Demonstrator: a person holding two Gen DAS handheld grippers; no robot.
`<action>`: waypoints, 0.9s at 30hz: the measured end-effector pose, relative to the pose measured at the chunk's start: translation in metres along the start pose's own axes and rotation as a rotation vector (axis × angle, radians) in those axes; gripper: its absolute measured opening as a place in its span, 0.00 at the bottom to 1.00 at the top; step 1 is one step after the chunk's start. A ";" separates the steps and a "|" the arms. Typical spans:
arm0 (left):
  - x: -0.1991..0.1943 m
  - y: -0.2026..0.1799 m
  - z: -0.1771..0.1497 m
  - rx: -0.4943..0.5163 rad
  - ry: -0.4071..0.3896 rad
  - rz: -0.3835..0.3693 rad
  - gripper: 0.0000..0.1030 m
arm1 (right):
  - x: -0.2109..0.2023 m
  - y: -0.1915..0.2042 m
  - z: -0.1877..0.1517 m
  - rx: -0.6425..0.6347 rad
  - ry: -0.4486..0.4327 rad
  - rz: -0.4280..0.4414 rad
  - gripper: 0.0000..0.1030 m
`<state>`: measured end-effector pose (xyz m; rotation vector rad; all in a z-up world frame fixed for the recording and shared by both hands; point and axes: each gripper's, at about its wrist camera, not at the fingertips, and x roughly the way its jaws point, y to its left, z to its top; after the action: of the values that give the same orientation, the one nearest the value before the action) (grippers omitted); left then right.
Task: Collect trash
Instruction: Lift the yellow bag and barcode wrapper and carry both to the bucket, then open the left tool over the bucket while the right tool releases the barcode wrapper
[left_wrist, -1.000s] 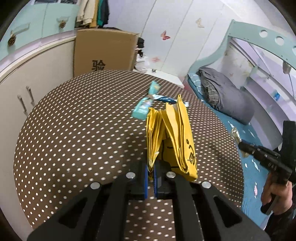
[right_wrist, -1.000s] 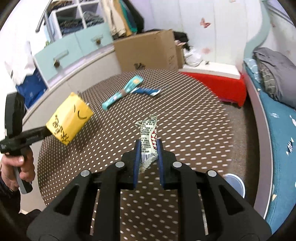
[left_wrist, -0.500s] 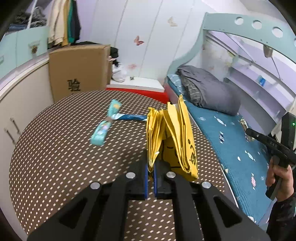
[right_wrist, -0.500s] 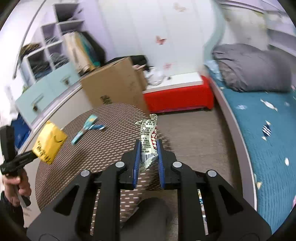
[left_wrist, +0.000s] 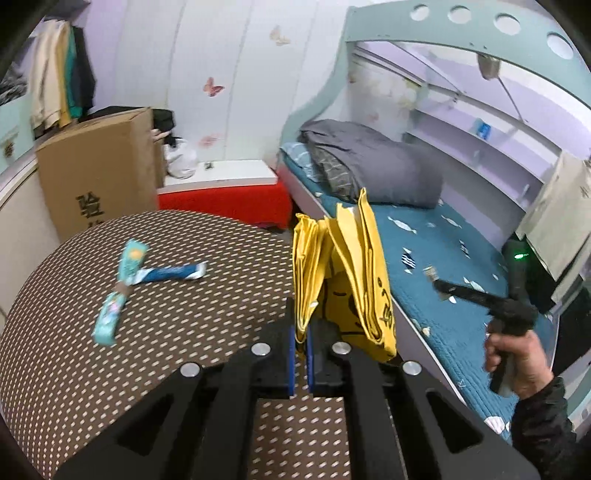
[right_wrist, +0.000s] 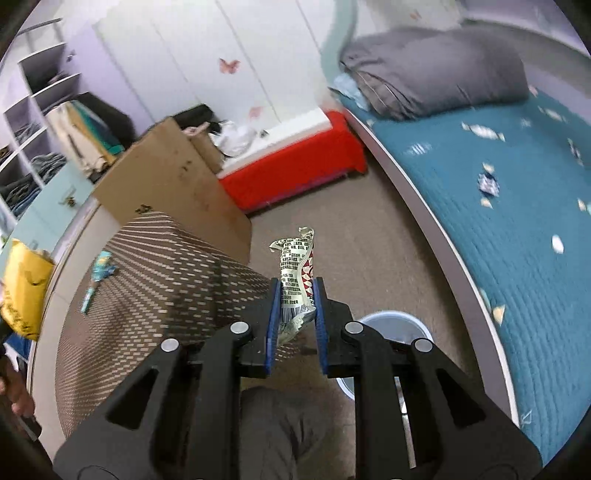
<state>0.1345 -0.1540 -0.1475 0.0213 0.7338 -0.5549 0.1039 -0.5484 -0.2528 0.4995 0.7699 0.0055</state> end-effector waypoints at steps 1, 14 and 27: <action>0.004 -0.006 0.003 0.012 0.003 -0.007 0.04 | 0.006 -0.006 -0.002 0.017 0.013 -0.003 0.17; 0.076 -0.068 0.026 0.110 0.083 -0.079 0.04 | 0.063 -0.078 -0.022 0.241 0.100 -0.032 0.77; 0.161 -0.121 0.015 0.161 0.223 -0.163 0.04 | 0.010 -0.114 -0.025 0.284 0.028 -0.075 0.85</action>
<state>0.1826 -0.3372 -0.2184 0.1767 0.9110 -0.7755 0.0746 -0.6365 -0.3245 0.7409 0.8209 -0.1687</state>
